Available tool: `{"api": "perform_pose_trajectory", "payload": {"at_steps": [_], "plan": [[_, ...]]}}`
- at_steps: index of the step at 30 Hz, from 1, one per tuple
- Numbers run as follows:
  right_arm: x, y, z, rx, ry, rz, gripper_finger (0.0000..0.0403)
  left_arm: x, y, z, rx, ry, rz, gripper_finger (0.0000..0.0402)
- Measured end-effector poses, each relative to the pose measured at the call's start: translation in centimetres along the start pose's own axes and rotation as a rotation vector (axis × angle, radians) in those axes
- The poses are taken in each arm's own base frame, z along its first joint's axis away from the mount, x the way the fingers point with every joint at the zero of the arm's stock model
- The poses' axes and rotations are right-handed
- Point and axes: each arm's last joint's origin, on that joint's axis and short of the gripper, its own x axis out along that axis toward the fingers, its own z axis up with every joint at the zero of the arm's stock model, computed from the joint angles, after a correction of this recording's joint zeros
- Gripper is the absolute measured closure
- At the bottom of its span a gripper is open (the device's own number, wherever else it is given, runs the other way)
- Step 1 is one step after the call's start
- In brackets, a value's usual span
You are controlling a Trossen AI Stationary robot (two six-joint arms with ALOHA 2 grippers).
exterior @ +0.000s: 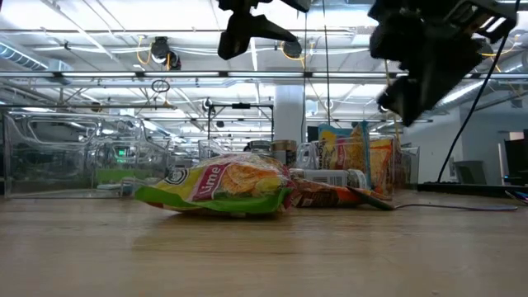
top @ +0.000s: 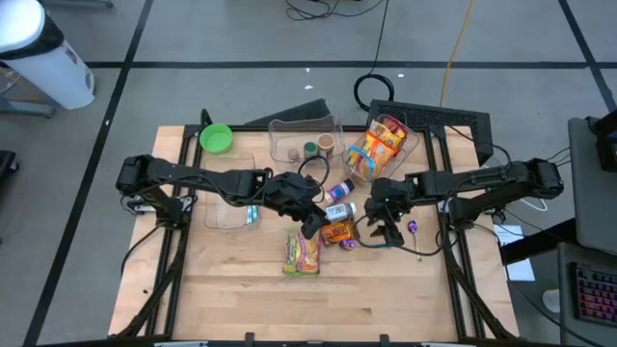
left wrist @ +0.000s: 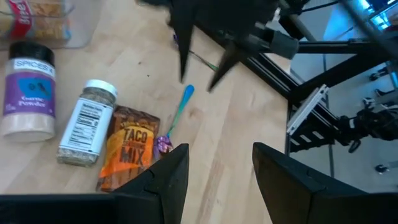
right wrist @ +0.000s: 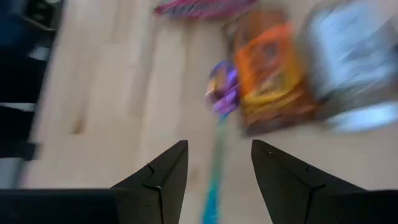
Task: Pick & Place Food Item
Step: Put the orange spice pack into the middle transparent bin
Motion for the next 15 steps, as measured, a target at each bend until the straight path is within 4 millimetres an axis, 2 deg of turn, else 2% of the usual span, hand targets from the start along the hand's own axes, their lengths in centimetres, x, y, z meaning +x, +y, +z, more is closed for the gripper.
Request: {"api": "perform_pose_trajectory", "payload": {"at_steps": [6,11,15], "plan": [[2.3,-0.9,-2.3,0.277,-0.036,0.198,0.0234,0.0,0.0,0.0,0.027,-0.004,0.007,0.0215],[3.2,-1.8,-2.7,0.45,-0.194,0.241,0.0234,0.0,0.1,0.1,0.029,-0.006,0.01,0.0215],[3.8,-2.5,-3.9,0.579,-0.238,0.213,0.0234,0.0,0.1,0.0,0.047,0.001,0.016,0.0215]]}}
